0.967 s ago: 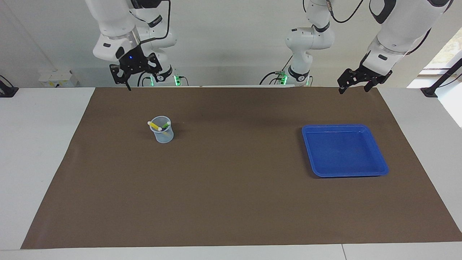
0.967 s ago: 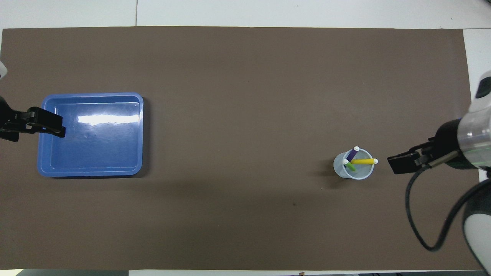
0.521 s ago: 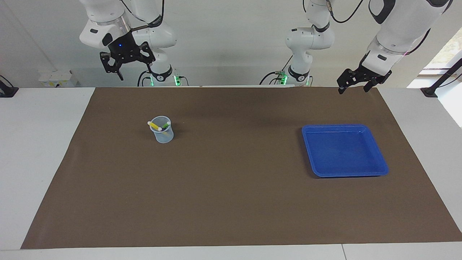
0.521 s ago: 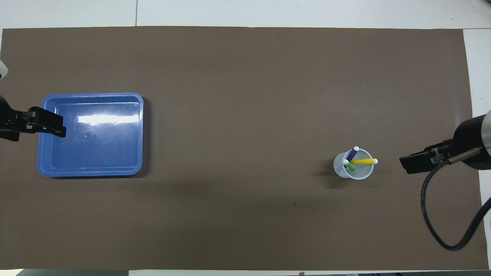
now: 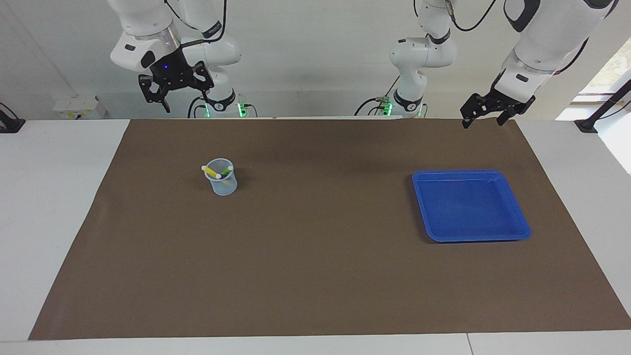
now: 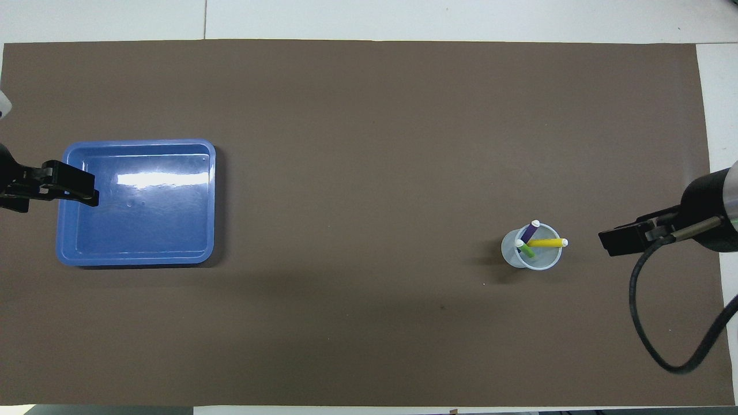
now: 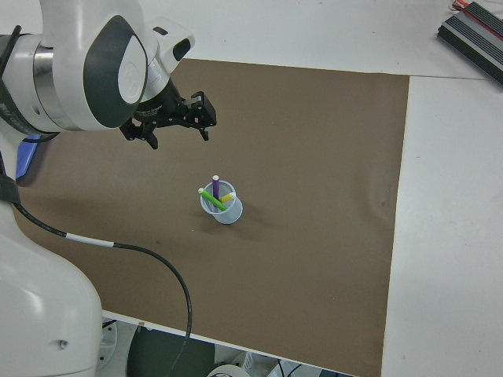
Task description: Transfer and insert pens with both arms
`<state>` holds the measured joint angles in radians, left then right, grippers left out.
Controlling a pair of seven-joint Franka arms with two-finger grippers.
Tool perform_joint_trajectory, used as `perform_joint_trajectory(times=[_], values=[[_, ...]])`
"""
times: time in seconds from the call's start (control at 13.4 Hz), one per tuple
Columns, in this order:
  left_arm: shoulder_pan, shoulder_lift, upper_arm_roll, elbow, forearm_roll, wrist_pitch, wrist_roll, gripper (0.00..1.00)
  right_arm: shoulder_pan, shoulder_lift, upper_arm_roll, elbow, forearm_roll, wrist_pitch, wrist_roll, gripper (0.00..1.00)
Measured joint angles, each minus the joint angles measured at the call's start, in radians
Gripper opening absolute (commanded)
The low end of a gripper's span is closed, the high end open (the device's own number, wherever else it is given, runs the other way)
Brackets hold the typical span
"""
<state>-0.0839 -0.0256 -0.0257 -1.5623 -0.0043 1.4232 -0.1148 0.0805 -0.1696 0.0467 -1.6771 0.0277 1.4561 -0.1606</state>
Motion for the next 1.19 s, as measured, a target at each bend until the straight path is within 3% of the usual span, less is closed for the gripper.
perform_joint_trajectory(times=[0.45,1.19], values=[[0.000,0.000,-0.001,0.000,0.000,0.000,-0.001,1.00,-0.068,0.018,-0.007,0.011,-0.003,-0.018,0.023,1.00],[0.000,0.000,-0.002,0.001,0.000,0.000,-0.002,1.00,-0.097,0.160,-0.008,0.126,-0.022,-0.062,0.098,1.00]])
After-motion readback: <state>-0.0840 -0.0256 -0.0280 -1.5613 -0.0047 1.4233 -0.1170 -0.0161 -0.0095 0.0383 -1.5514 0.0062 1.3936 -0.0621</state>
